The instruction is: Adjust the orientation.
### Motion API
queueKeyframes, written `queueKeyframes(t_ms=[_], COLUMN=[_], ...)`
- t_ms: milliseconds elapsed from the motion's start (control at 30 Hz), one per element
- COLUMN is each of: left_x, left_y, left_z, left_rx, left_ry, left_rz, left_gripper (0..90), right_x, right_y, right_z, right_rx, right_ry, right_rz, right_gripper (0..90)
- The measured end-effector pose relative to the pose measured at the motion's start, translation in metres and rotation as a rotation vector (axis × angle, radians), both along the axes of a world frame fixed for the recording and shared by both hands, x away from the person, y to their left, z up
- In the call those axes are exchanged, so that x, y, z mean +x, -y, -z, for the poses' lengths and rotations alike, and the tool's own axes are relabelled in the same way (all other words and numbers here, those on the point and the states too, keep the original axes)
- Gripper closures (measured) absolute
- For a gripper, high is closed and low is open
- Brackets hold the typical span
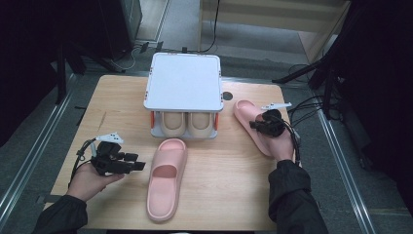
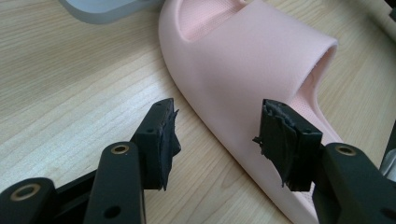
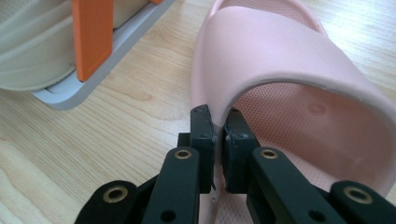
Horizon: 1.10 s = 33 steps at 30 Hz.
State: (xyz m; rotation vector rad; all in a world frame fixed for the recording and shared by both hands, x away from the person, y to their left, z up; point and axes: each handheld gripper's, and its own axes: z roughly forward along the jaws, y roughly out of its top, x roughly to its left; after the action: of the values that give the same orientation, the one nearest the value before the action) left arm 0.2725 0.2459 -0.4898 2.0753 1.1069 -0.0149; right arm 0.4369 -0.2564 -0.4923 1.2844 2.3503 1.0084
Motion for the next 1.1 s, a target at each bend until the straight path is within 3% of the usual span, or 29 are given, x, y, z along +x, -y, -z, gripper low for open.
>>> queueKeyframes(t_ms=[400, 633, 867, 967, 1100], left_x=[0.005, 0.012, 0.021, 0.022, 0.024], left_y=[0.0, 0.003, 0.006, 0.01, 0.012], left_z=[0.0, -0.001, 0.0, -0.002, -0.004], left_rx=[0.005, 0.008, -0.013, -0.03, -0.025], left_ry=[0.005, 0.014, 0.004, 0.036, 0.041], left_rz=[0.001, 0.013, 0.014, 0.034, 0.042], left_gripper=[47.7, 47.7, 49.0, 54.2, 55.9], right_x=[-0.024, -0.053, -0.076, -0.09, -0.102], right_y=[-0.004, -0.006, -0.008, -0.012, -0.015], right_z=[-0.016, -0.029, -0.028, -0.03, -0.033], right_rx=[-0.004, 0.028, 0.043, 0.03, 0.035], right_ry=[0.019, 0.038, 0.023, 0.024, 0.033], right_rz=[-0.002, -0.012, -0.017, -0.025, -0.036], right_gripper=[85.6, 85.6, 85.5, 85.4, 85.4])
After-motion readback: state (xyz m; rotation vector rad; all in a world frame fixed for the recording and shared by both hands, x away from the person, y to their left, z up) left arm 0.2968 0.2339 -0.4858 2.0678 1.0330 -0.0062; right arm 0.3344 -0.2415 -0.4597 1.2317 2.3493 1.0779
